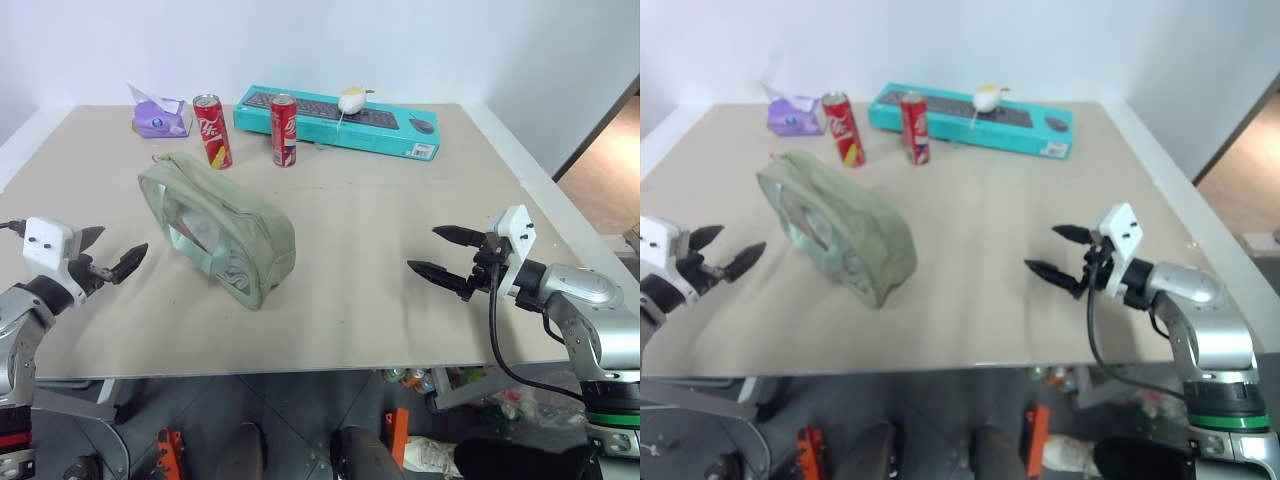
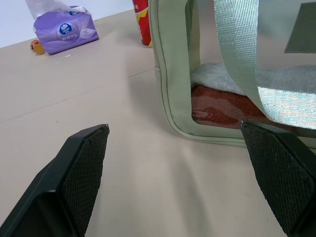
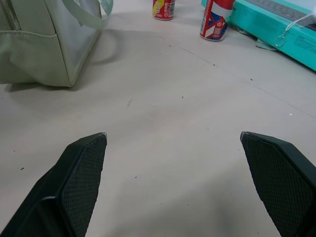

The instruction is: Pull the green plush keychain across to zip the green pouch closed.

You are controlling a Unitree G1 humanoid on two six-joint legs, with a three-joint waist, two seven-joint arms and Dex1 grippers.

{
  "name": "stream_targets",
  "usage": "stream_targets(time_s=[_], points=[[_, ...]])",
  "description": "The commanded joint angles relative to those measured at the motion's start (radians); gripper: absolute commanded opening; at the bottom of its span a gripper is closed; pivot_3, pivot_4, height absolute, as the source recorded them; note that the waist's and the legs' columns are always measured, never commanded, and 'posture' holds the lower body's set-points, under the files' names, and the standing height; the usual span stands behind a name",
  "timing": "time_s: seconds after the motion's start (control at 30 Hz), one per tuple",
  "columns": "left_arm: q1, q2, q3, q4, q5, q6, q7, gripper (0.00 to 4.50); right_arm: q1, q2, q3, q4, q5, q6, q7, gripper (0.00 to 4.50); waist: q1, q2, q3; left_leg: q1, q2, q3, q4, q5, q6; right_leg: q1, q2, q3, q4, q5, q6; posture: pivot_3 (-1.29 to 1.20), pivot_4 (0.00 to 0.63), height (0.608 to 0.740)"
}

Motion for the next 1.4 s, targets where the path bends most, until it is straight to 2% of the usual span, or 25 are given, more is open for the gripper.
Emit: stream_targets(time_s=[0.03,0.43,0.6,0.83,0.97,1.17,1.4], points=[[-0.018,0.013,0.024,-0.019,-0.016,-0.015,-0.004,4.40,-0.016,-0.003,-0.016,-0.007,0.001,-0.014,-0.006,4.50,0.000,0.000,0.000,0.000,0.000,0.000,0.000,0.000,0.000,0.000,0.000,0.000,0.000,0.000,0.000,0.00,0.150,0.740],[-0.055,0.015,0.022,0.000,-0.056,-0.017,-0.053,4.40,-0.007,0.006,-0.017,-0.010,0.006,-0.014,-0.013,4.50,0.000,0.000,0.000,0.000,0.000,0.000,0.000,0.000,0.000,0.000,0.000,0.000,0.000,0.000,0.000,0.00,0.150,0.740],[-0.077,0.024,0.031,0.016,-0.053,-0.031,-0.067,4.40,-0.016,0.005,-0.037,-0.033,0.069,0.041,0.004,4.50,0.000,0.000,0.000,0.000,0.000,0.000,0.000,0.000,0.000,0.000,0.000,0.000,0.000,0.000,0.000,0.00,0.150,0.740],[-0.246,0.177,0.061,0.067,-0.138,-0.019,-0.238,4.40,-0.087,-0.063,-0.028,-0.154,0.225,0.212,0.087,4.50,0.000,-0.001,0.000,0.000,0.002,0.000,0.000,0.000,0.000,-0.001,0.003,0.000,0.000,0.000,-0.001,0.00,0.150,0.740],[-0.417,0.270,-0.102,0.133,-0.136,0.007,-0.500,4.40,-0.188,-0.084,0.014,-0.184,0.272,0.280,0.116,4.50,0.000,-0.001,0.000,0.000,0.002,0.000,0.000,0.000,0.000,0.000,0.003,0.000,0.000,0.000,-0.002,0.00,0.150,0.740],[-0.571,0.252,-0.287,0.266,-0.056,-0.064,-0.733,4.40,-0.244,-0.076,0.041,-0.158,0.235,0.258,0.117,4.50,0.000,-0.001,0.000,-0.001,0.002,0.001,0.000,-0.001,0.000,-0.001,0.004,0.001,0.000,0.000,-0.001,0.00,0.150,0.740],[-0.847,0.185,-0.444,0.551,0.053,-0.191,-0.916,4.40,-0.289,-0.080,0.010,-0.237,0.284,0.307,0.075,4.50,0.000,-0.001,0.000,-0.012,0.004,0.000,0.003,-0.001,0.001,-0.013,0.008,0.001,0.003,0.003,0.001,0.00,0.150,0.740]])
